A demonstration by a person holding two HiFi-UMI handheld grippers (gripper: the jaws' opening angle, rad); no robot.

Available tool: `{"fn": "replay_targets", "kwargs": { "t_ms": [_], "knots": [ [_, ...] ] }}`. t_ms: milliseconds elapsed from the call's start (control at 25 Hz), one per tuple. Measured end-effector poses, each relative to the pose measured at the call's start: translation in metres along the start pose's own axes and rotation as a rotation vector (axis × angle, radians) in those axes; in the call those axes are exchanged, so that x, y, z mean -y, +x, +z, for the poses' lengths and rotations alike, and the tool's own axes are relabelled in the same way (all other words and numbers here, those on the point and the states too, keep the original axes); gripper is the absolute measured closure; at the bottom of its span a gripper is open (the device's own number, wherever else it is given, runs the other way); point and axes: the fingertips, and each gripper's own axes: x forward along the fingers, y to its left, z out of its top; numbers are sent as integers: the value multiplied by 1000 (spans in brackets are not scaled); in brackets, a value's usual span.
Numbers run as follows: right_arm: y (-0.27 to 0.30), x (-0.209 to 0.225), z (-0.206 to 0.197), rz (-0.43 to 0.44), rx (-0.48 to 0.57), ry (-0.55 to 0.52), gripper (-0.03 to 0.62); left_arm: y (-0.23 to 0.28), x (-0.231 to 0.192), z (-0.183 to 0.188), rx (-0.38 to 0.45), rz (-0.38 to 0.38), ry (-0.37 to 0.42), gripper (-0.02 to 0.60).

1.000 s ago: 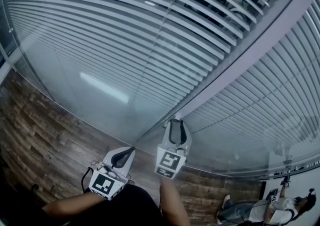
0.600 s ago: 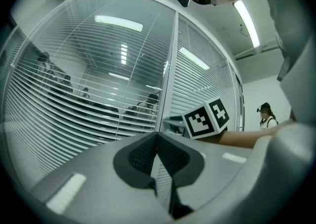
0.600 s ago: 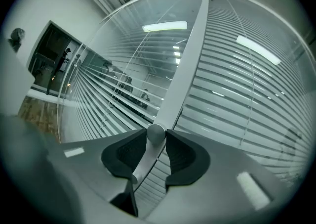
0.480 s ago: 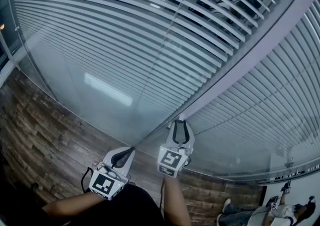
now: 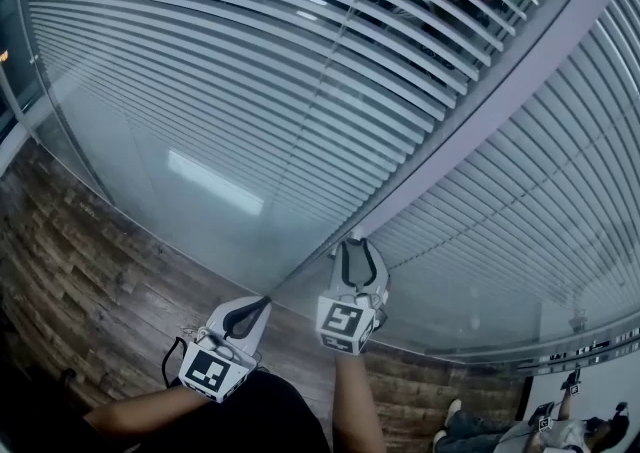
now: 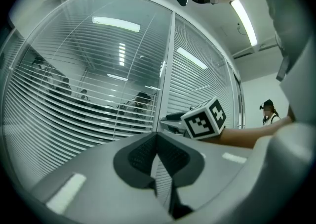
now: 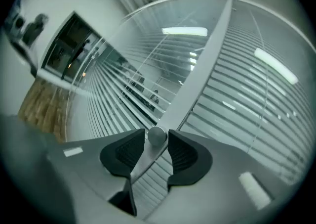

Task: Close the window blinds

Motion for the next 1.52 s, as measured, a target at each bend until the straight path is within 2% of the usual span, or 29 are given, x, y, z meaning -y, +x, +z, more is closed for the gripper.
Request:
{"fn": "replay_targets", "kwargs": {
  "t_ms": [120, 280, 400, 640, 760, 840, 1000, 1200, 1360, 1440, 1520],
  "knots": [
    [4, 5, 1, 31, 18, 292, 430, 6, 0, -2, -7, 1, -6, 583],
    [-8, 8, 0, 24, 50, 528, 431, -7, 10, -2, 2, -2, -5, 583],
    [-12, 7, -2, 3, 42, 589, 433, -16, 11, -2, 13, 4, -4, 583],
    [0, -2, -14, -12, 20, 618, 457, -18, -4, -19, 10, 24, -15, 583],
    [3, 8, -13, -6, 10, 592, 459, -12, 0, -11, 5, 31, -26, 583],
    [0, 13, -8, -4, 3, 537, 461, -13, 5, -2, 9, 29, -32, 583],
    [-7, 13, -1, -3, -18, 343, 461, -19, 11, 1, 15, 26, -30, 583],
    [3, 4, -1, 47, -43, 66, 457, -14, 8, -4, 2, 20, -42, 583],
    [3, 1, -5, 41, -57, -90, 460, -14, 16, -8, -5, 8, -39, 583],
    [2, 2, -6, 42, -52, -113, 459, -16, 23, -9, -9, 11, -37, 583],
    [2, 3, -6, 42, -42, -85, 457, -17, 26, -10, -14, 22, -39, 583]
  ]
}}
